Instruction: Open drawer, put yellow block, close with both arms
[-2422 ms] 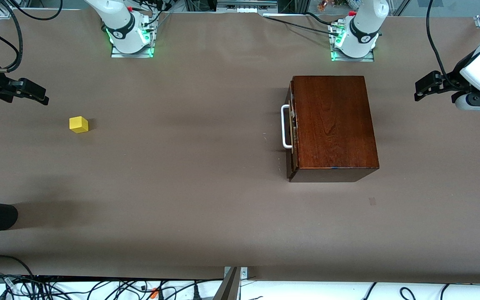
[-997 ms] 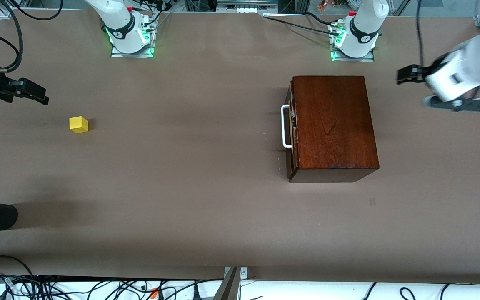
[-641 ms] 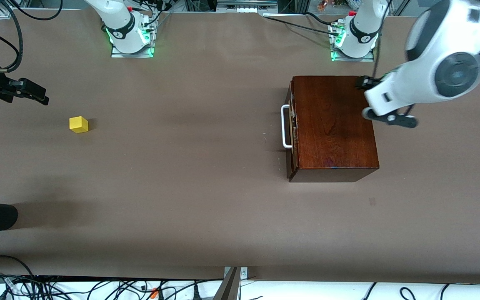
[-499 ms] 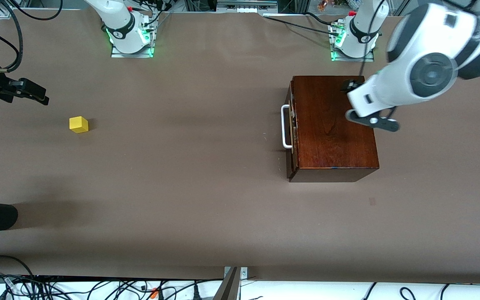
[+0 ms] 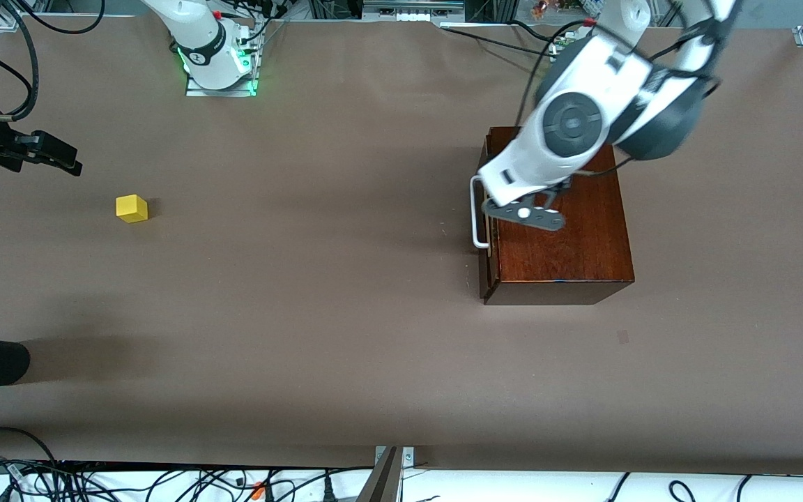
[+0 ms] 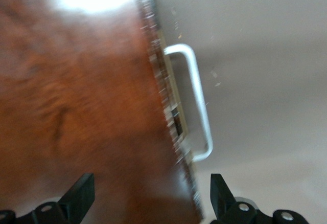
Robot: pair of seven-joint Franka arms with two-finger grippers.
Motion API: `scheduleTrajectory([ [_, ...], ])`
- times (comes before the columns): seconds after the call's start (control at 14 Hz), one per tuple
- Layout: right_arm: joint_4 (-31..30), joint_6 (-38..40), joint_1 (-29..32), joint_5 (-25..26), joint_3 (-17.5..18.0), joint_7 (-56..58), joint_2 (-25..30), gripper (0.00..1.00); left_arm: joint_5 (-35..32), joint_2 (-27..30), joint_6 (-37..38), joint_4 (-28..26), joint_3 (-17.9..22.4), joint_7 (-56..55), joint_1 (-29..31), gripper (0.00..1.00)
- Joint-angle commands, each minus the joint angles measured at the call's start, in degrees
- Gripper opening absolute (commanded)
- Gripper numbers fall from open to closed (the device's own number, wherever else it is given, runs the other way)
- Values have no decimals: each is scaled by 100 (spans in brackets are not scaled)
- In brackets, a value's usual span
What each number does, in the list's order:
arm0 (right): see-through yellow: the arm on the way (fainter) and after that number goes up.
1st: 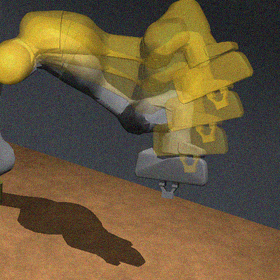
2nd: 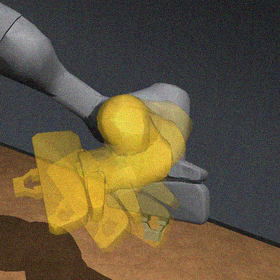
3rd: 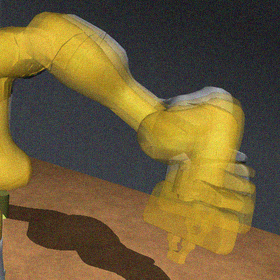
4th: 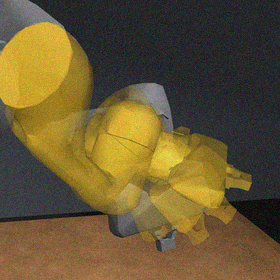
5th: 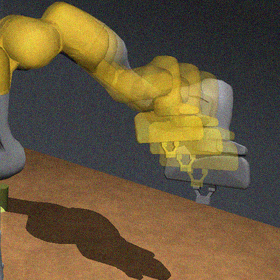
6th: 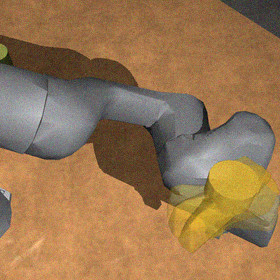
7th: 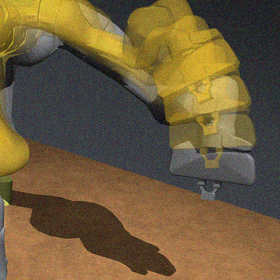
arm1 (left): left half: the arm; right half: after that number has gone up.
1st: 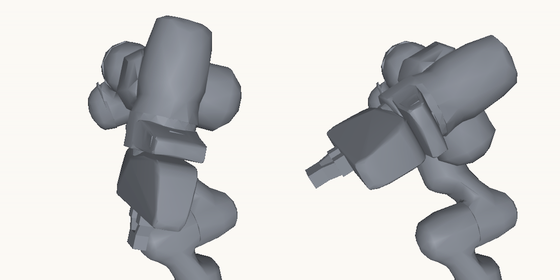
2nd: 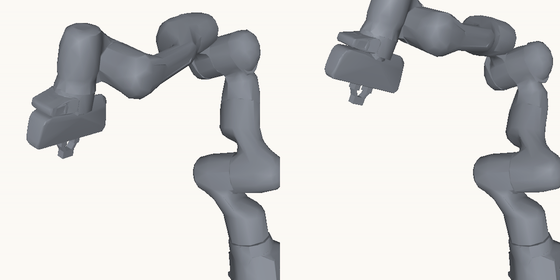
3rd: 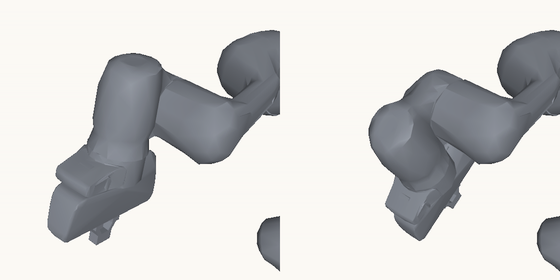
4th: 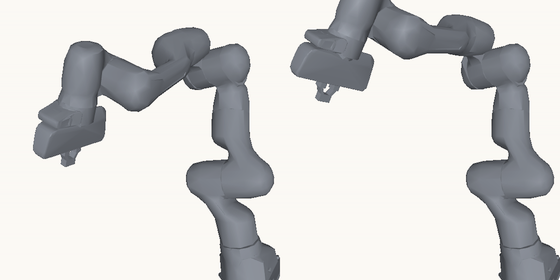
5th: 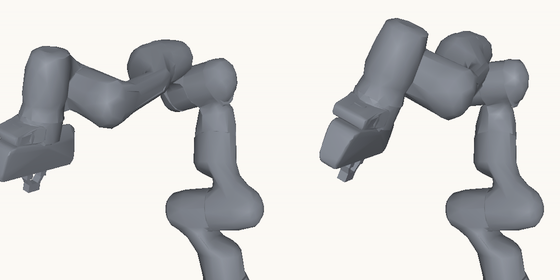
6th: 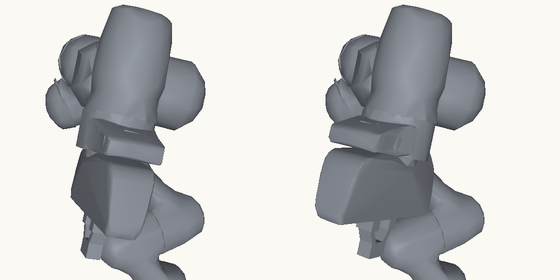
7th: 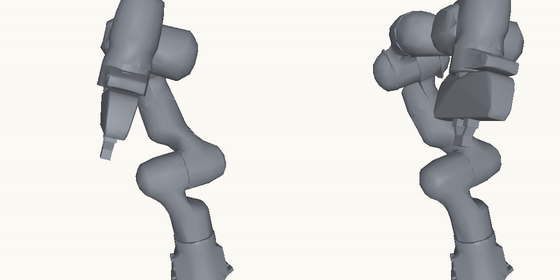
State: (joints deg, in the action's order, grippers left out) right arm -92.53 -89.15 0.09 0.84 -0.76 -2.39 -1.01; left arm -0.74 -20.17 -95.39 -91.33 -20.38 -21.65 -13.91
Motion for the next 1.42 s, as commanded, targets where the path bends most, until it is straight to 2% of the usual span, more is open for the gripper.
scheduleTrajectory([
  [0.0, 16, 3, 0, -92, -12, 63, 22, 100, -600, -364, -251, 177, 16, -575, -462, 100],
  [0.21, 16, 3, 0, -92, -12, 63, 13, 100, -831, -698, -672, 177, 34, -1498, -937, 100],
  [0.5, 16, 3, 0, -92, -12, 63, 22, 100, -1832, -989, -814, 168, 16, -1957, -1272, 100],
  [1.35, 16, 3, 0, -92, -12, 63, 22, 100, -2113, -1253, -823, 72, 43, -2142, -1290, 100],
])
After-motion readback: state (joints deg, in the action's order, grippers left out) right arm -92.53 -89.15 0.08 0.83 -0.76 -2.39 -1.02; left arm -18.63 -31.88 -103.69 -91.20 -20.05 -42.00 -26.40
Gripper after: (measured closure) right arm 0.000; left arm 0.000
